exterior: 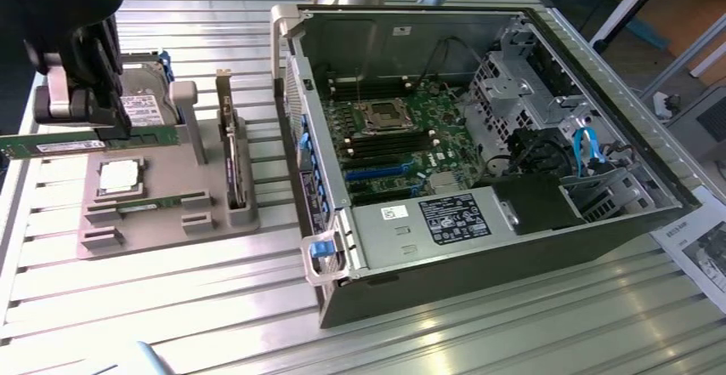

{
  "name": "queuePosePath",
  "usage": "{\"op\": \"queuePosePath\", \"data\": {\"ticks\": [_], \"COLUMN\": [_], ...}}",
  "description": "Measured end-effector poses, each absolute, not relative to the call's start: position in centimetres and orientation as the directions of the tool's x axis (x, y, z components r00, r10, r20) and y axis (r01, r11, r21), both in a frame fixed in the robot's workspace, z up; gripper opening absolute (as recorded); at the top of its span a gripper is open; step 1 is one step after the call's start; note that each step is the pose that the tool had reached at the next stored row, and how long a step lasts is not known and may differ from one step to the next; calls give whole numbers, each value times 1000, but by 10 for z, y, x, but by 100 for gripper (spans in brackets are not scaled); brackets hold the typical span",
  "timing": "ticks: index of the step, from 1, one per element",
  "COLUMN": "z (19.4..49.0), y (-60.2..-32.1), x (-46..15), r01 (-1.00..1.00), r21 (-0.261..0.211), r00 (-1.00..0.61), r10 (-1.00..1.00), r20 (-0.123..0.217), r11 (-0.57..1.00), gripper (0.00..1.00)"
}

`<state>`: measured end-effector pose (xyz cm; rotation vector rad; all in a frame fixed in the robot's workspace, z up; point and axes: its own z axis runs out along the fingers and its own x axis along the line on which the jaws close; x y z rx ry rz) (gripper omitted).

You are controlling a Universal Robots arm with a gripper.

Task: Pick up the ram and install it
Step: 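Pick up the ram and move it above insertion slot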

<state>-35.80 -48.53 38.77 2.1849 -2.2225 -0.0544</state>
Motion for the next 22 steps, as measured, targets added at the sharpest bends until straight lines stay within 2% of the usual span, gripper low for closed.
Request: {"op": "queuePosePath", "data": {"ticks": [12,22], "z": [388,389], "y": [-486,-490], "x": [-353,-332], "r01": [-999,-998], "r21": [43,62], "r00": [-17,-17], "r10": [-1000,-1000], "r20": [-7,-7], "r11": [17,17], "gripper": [12,12]}}
